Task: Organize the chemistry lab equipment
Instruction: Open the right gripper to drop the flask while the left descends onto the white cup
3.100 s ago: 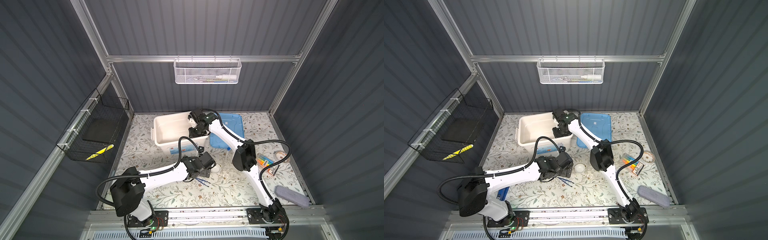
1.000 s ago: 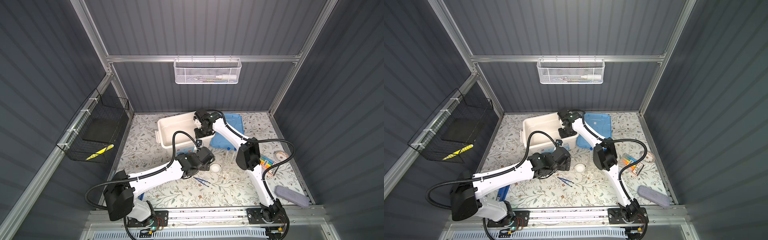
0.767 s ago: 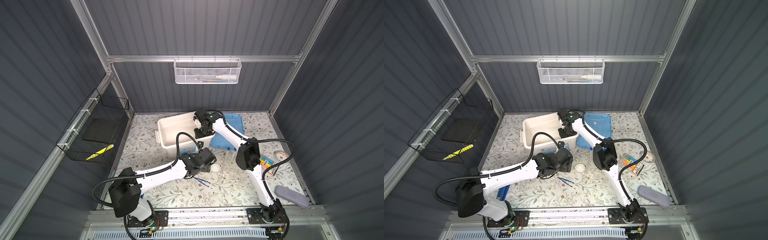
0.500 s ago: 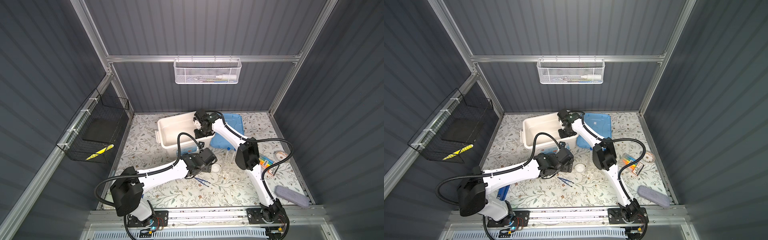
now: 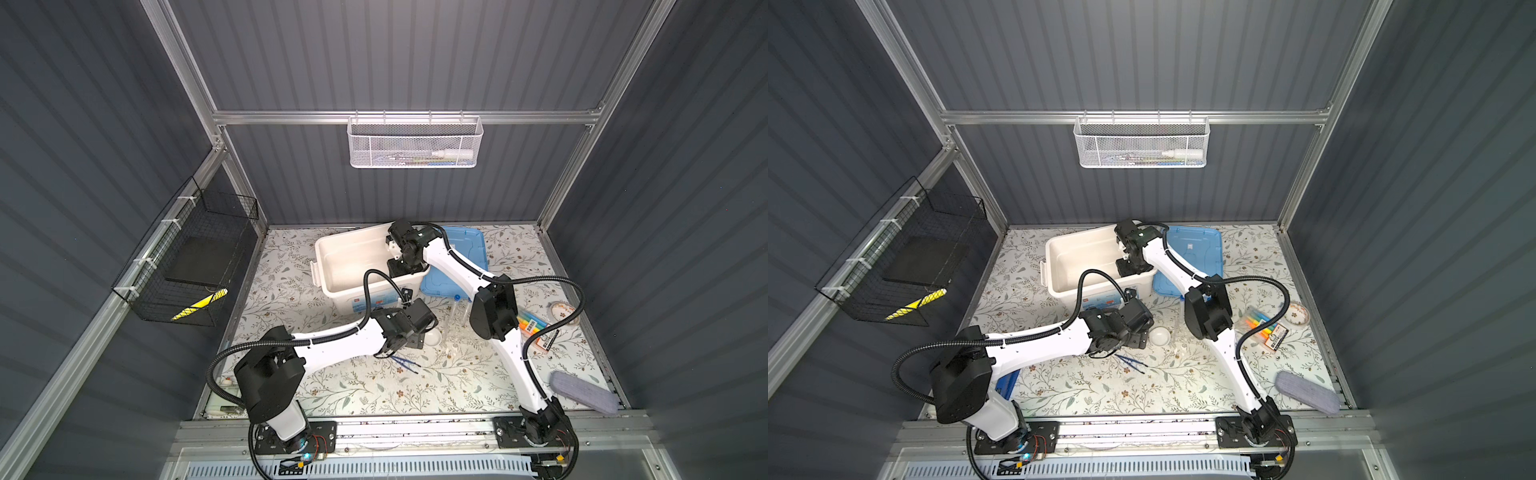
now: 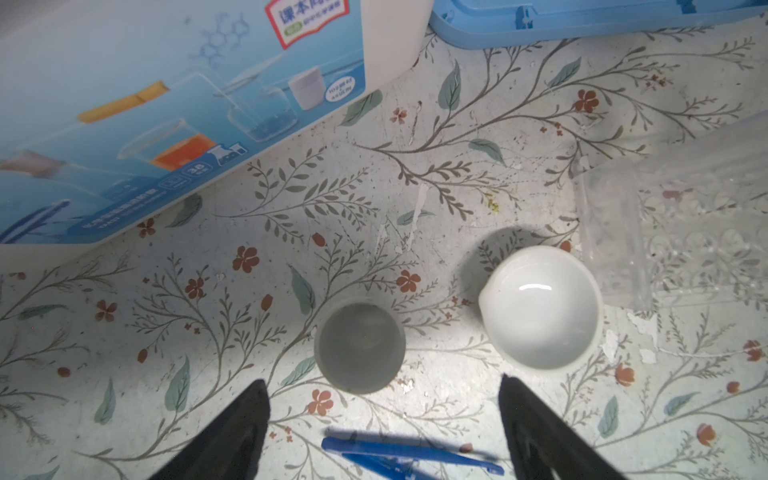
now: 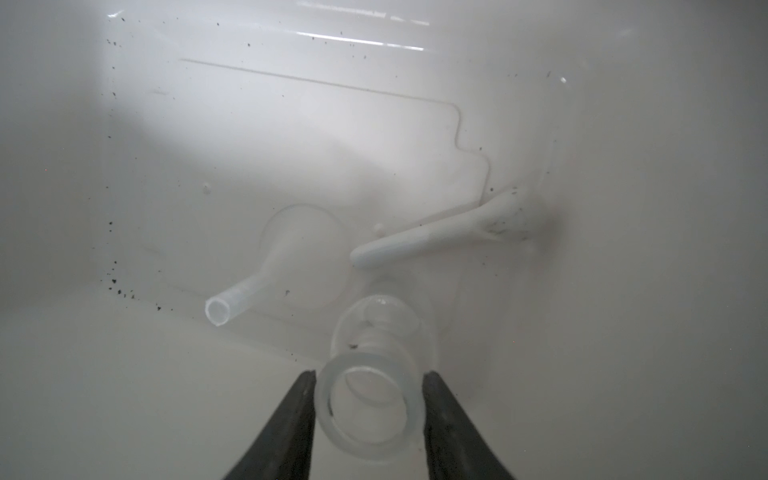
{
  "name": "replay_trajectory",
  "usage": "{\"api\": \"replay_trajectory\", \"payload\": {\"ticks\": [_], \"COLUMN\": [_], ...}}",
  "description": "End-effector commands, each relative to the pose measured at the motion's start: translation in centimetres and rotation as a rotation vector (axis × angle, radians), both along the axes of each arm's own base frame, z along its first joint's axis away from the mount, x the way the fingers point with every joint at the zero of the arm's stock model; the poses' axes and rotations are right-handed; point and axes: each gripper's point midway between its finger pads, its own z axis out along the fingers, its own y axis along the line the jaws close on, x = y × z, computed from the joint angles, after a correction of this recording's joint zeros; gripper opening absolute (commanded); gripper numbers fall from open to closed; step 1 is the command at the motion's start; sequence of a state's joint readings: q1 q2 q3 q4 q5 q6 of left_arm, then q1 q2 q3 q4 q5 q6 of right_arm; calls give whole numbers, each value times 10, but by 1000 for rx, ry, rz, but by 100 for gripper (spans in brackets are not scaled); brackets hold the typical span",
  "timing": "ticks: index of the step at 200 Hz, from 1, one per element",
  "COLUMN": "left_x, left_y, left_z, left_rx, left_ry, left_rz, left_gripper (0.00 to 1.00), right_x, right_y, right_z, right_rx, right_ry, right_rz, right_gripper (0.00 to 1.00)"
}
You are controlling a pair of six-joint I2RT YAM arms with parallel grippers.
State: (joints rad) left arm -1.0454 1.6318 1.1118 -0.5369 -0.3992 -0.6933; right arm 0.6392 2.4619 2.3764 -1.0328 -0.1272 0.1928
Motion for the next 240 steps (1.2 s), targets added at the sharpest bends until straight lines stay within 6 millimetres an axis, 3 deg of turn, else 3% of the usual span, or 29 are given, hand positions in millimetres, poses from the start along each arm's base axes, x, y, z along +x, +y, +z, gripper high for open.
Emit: {"api": "replay_trajectory", "payload": {"ticks": [1,56,168,240], "left_x": [2,2,6,7], "left_y": [-2,12,13,12], "left_z": [-8,-28,-45,-53], "left_rx": [10,36,36,34], "left_ry": [27,70,112,124], "left_rz": [14,82,90,88], "left_gripper": [88,85,71,61], "right_x": [0,3,5,0], "right_y": [1,4,-6,-22], "right_z": [16,54,121,138], "right_rx": [29,102,206,223], "right_ry": [-13,-69,-166,-187], "right_rz": [-1,-10,-41,-65], "right_gripper": [50,58,67,69]}}
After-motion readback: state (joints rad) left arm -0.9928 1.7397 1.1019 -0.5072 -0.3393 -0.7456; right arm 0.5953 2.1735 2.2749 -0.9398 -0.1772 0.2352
